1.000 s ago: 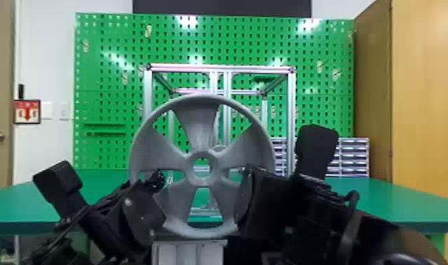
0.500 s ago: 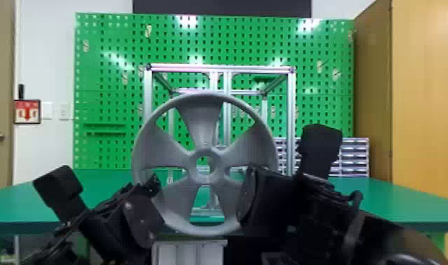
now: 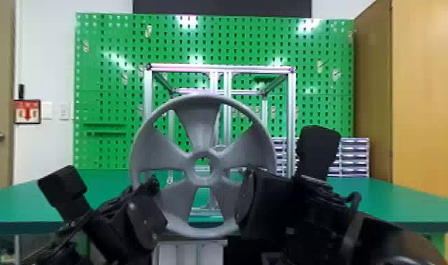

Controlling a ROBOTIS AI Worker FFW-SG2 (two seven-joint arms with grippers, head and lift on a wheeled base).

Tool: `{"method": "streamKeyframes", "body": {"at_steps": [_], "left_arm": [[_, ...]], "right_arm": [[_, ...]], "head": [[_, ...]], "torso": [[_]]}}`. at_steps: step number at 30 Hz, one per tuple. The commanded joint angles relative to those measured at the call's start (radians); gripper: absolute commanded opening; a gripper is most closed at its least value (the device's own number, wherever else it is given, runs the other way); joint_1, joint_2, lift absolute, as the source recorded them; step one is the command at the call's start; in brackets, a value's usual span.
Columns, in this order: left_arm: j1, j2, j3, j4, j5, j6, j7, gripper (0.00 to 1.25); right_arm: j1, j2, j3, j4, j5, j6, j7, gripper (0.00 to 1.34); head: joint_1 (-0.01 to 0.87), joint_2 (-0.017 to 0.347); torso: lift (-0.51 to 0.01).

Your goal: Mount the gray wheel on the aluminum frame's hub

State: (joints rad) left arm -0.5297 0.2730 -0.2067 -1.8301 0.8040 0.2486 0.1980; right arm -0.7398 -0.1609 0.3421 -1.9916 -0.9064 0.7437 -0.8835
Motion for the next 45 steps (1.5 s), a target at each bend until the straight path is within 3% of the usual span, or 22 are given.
{"method": "streamKeyframes", "body": {"at_steps": [1,7,23,45], "left_arm": [[-0.003,0.0,-0.003,-0.002,0.0,-0.005,0.001,0.38],[-0.003,0.0,-0.007,-0.002,-0.003,-0.011,0.001,0.33],[-0.027,-0.009,-0.019,0.0,-0.02,-0.02,0.032,0.36],[-0.113,-0.043,-0.069,0.132,-0.045,-0.06,0.04,0.36]], "right_arm": [[0.0,-0.002,0.0,-0.001,0.003,-0.001,0.0,0.11],[0.002,-0.005,0.0,0.001,0.009,-0.003,0.0,0.11],[-0.012,-0.011,0.002,0.007,0.023,-0.009,0.0,0.11],[-0.07,-0.014,-0.006,0.108,0.001,-0.024,0.0,0.12]], "head": [[-0.005,0.006],[-0.005,0.006],[-0.005,0.006],[-0.005,0.006]], "torso": [[-0.499],[-0.499],[-0.499],[-0.499]]}}
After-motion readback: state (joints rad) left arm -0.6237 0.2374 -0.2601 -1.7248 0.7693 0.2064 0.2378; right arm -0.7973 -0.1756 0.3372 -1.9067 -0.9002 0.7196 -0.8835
